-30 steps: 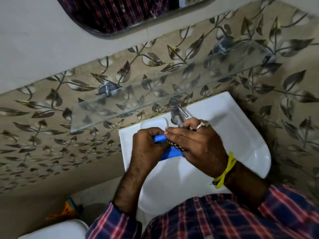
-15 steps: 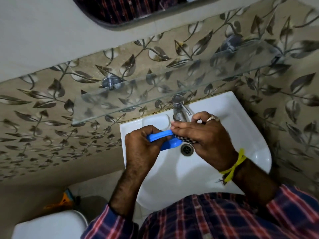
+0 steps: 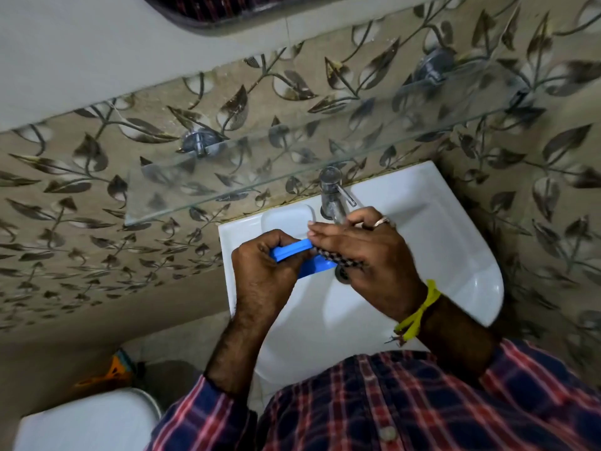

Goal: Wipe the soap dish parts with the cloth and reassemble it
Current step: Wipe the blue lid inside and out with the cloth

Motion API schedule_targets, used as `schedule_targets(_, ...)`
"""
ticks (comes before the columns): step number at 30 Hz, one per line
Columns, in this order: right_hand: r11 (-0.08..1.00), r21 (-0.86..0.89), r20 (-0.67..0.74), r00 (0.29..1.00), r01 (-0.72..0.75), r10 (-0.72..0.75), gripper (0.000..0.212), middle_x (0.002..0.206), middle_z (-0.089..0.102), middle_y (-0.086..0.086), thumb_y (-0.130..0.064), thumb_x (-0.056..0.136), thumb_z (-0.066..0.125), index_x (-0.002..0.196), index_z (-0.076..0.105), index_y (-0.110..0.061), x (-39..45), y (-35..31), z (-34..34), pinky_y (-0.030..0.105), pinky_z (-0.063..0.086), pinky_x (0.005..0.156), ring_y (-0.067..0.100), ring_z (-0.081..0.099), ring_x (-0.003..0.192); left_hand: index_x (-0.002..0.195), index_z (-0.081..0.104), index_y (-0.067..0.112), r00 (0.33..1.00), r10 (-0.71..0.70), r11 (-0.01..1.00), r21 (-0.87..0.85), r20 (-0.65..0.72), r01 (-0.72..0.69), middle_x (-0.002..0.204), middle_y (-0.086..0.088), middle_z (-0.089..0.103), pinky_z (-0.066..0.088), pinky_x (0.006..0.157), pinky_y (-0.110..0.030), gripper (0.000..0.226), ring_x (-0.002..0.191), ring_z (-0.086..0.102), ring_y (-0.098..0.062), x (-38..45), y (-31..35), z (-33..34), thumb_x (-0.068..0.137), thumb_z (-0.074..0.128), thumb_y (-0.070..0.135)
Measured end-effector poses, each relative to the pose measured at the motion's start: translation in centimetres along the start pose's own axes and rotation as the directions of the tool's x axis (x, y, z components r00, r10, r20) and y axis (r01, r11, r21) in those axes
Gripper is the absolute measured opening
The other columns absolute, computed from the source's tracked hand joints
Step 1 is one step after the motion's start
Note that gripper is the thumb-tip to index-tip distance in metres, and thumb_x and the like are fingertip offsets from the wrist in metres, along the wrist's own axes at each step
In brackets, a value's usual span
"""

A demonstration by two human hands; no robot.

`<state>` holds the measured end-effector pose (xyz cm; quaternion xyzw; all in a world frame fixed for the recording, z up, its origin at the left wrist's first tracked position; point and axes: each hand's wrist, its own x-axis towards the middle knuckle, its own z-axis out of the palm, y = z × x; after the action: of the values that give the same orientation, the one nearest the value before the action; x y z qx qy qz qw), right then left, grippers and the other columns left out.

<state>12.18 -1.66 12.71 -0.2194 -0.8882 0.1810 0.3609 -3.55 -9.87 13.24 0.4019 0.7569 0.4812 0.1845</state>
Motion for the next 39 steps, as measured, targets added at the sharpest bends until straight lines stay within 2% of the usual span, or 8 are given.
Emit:
schedule_targets(7, 0.989, 0.114, -0.088, 0.99, -0.098, 0.108, 0.048, 0.128, 0.066, -0.003, 0.015, 0.078, 0.065, 0.117, 0.072, -0.012, -1.0, 1.2, 0.3, 0.027, 0.042, 0.093, -0.002, 0.054, 0.112, 0.06, 0.068, 0.026, 0.999, -0.047, 0.996, -0.082, -0.023, 0.045, 0.058, 0.015, 0.067, 0.043, 0.056, -0.011, 0.03, 0.053, 0.055, 0.002, -0.4, 0.4, 0.3, 0.067, 0.09, 0.007)
schedule_targets(14, 0.986, 0.078, -0.198, 0.967, -0.15, 0.163, 0.046, 0.116, 0.071, 0.001, 0.011, 0.079, 0.065, 0.115, 0.074, -0.016, -0.7, 0.5, 0.6, 0.044, 0.051, 0.084, 0.029, 0.061, 0.096, 0.064, 0.07, 0.012, 0.99, -0.144, 0.95, -0.279, 0.002, 0.139, 0.062, -0.002, 0.068, 0.045, 0.054, -0.02, 0.02, 0.056, 0.056, -0.01, -0.8, 0.0, 0.9, 0.07, 0.089, 0.007)
schedule_targets(19, 0.988, -0.151, -0.102, 0.994, 0.032, -0.048, 0.04, 0.114, 0.074, 0.003, 0.0, 0.083, 0.055, 0.112, 0.076, -0.016, 0.4, 0.2, 0.1, 0.045, 0.053, 0.077, 0.033, 0.061, 0.087, 0.063, 0.063, 0.021, 0.989, -0.011, 0.99, 0.143, 0.149, -0.01, 0.055, 0.006, 0.06, 0.046, 0.056, -0.03, 0.024, 0.055, 0.055, -0.015, -0.2, 0.4, 1.5, 0.077, 0.082, 0.017)
schedule_targets(22, 0.979, -0.174, -0.04, 0.992, 0.108, -0.116, 0.043, 0.12, 0.072, 0.002, 0.0, 0.084, 0.05, 0.115, 0.074, -0.018, 0.9, -0.3, -0.3, 0.045, 0.054, 0.079, 0.033, 0.061, 0.09, 0.066, 0.064, 0.011, 0.997, 0.03, 0.992, 0.121, 0.067, -0.038, 0.057, 0.0, 0.062, 0.047, 0.054, -0.033, 0.016, 0.057, 0.057, -0.021, 0.1, 0.1, 1.5, 0.076, 0.077, 0.009)
schedule_targets(28, 1.0, -0.002, 0.047, 0.999, 0.027, -0.027, 0.053, 0.132, 0.065, -0.006, 0.0, 0.082, 0.05, 0.129, 0.065, -0.02, 0.4, 1.8, -1.6, 0.039, 0.052, 0.082, 0.012, 0.049, 0.094, 0.066, 0.059, 0.011, 1.0, -0.005, 0.998, -0.065, -0.005, 0.005, 0.059, -0.004, 0.055, 0.04, 0.055, -0.029, 0.025, 0.055, 0.046, -0.012, -0.4, -0.2, 1.1, 0.078, 0.081, 0.017)
schedule_targets(31, 0.996, 0.075, 0.018, 0.998, -0.054, 0.053, 0.049, 0.129, 0.067, -0.004, -0.001, 0.084, 0.051, 0.128, 0.066, -0.017, 0.6, 1.1, -1.3, 0.042, 0.051, 0.08, 0.02, 0.055, 0.091, 0.066, 0.059, 0.008, 1.0, 0.011, 0.999, -0.052, -0.021, -0.012, 0.061, -0.01, 0.056, 0.043, 0.055, -0.034, 0.026, 0.058, 0.049, -0.029, 0.1, -0.2, 0.7, 0.076, 0.079, 0.022)
schedule_targets(35, 0.999, 0.02, 0.007, 0.999, 0.039, -0.039, 0.043, 0.132, 0.065, -0.004, -0.003, 0.091, 0.047, 0.125, 0.069, -0.017, 1.3, -0.9, -0.9, 0.028, 0.047, 0.082, 0.026, 0.054, 0.09, 0.068, 0.059, 0.006, 0.998, 0.06, 0.996, -0.065, 0.004, -0.059, 0.062, -0.012, 0.056, 0.043, 0.055, -0.035, 0.021, 0.058, 0.048, -0.022, -0.3, 0.3, 0.7, 0.076, 0.076, 0.018)
schedule_targets(39, 0.981, 0.17, -0.075, 0.992, -0.089, 0.103, 0.053, 0.13, 0.066, -0.002, 0.014, 0.079, 0.068, 0.124, 0.068, -0.014, 0.0, 1.2, -0.6, 0.04, 0.048, 0.084, 0.024, 0.063, 0.1, 0.072, 0.063, 0.005, 1.0, -0.007, 0.988, -0.156, -0.024, 0.003, 0.068, -0.019, 0.061, 0.049, 0.06, -0.044, 0.02, 0.062, 0.056, -0.034, -0.4, 0.0, 0.6, 0.079, 0.081, 0.013)
